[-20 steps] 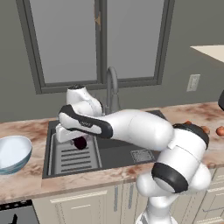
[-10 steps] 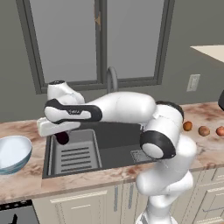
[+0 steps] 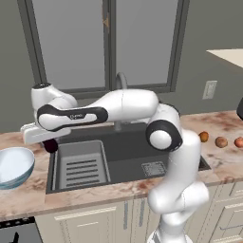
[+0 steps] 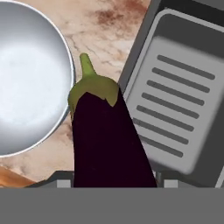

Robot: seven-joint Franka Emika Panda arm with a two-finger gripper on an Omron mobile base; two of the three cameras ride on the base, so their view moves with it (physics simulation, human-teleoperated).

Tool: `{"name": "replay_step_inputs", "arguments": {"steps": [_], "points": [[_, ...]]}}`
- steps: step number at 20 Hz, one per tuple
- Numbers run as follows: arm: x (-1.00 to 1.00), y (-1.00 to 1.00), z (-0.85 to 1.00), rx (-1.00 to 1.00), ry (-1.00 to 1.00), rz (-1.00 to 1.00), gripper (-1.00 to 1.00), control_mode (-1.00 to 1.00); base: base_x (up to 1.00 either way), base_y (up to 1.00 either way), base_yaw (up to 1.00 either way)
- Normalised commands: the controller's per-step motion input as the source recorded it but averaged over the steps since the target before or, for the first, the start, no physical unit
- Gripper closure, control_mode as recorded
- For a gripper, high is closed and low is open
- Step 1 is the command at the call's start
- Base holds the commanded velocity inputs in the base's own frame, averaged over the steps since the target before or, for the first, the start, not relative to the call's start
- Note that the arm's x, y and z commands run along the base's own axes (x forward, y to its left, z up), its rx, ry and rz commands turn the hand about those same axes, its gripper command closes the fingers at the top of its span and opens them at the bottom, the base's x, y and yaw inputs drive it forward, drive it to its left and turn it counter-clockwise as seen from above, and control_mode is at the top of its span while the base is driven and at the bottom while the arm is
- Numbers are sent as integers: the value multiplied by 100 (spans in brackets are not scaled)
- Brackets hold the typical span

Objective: There is a mixed pile of frozen fruits and vegetables on the counter. Locate all the frozen vegetables and place the items in a bowl on the counter. Take all the frozen fruits and defrost them in a running sink.

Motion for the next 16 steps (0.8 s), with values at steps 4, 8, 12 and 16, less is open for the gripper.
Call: {"name": "replay_step_inputs", "arguments": {"steps": [4,8,12,16], "points": [[3,63,7,-3,-2,0,100,-100,0,0,0],[0,55,-6,0,-9,0,100,-100,0,0,0],[12,42,0,2,-3,0,100,-100,0,0,0],[3,44,-15,2,0,0,100,-100,0,0,0]]}}
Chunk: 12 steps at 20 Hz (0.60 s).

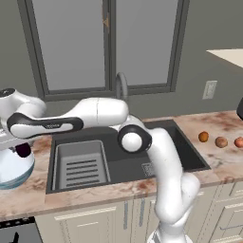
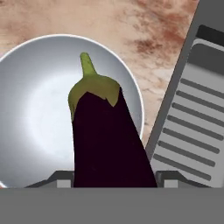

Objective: There is a mixed pile of frozen fruits and vegetables on the counter. Locate all the frozen vegetables and place the items in a bowl on the counter. Take all the frozen fruits and defrost them in a running sink.

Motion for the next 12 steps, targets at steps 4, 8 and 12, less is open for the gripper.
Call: {"name": "replay_step_inputs", "arguments": {"steps": [4,8,12], "points": [[7,14,-46,9,0,-2,100,-100,0,0,0],[0,-5,-66,9,1,-6,100,-100,0,0,0],[-1,-34,-65,11,5,-6,100,-100,0,0,0]]}}
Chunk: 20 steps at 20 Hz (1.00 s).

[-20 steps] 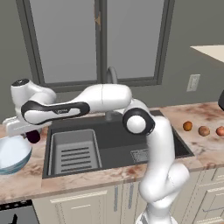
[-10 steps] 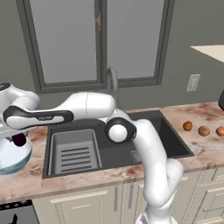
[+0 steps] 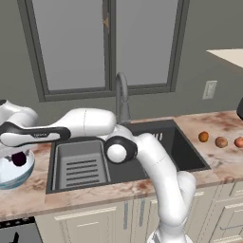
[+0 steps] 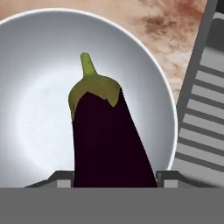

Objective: There is a mixed pile of frozen fruits and vegetables on the counter. Locate all the frozen vegetables and place the items in a bowl on the counter. Take all the frozen fruits and defrost them in a running sink.

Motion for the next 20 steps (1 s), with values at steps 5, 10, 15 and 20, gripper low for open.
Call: {"name": "replay_step_inputs", "arguments": {"steps": [5,10,15,20], "points": [[-5,-4,-17,2,4,-1,100,-100,0,0,0],[0,17,-1,0,0,0,-100,-100,0,0,0],[0,0,0,0,0,0,-100,-100,0,0,0],[0,-1,2,-1,0,0,-100,-100,0,0,0]]}}
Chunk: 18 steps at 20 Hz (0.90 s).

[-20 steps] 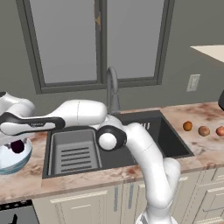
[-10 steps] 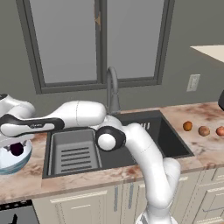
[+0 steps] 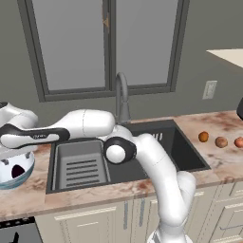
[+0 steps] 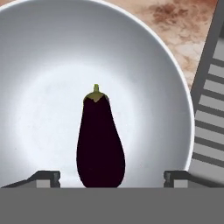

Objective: There is a mixed pile of frozen fruits and vegetables on the counter. Locate all the frozen vegetables and place the items in a bowl on the counter. Take all the frozen fruits and defrost them in a running sink.

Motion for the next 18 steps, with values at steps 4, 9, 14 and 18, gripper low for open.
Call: {"name": "replay_step_inputs", "arguments": {"steps": [4,9,14,18], "points": [[0,0,2,-2,0,0,-100,-100,0,0,0],[-6,-25,44,-5,0,0,-100,-100,0,0,0],[-15,-47,67,0,-3,0,-100,-100,0,0,0],[-16,-58,43,0,0,0,-100,-100,0,0,0]]}}
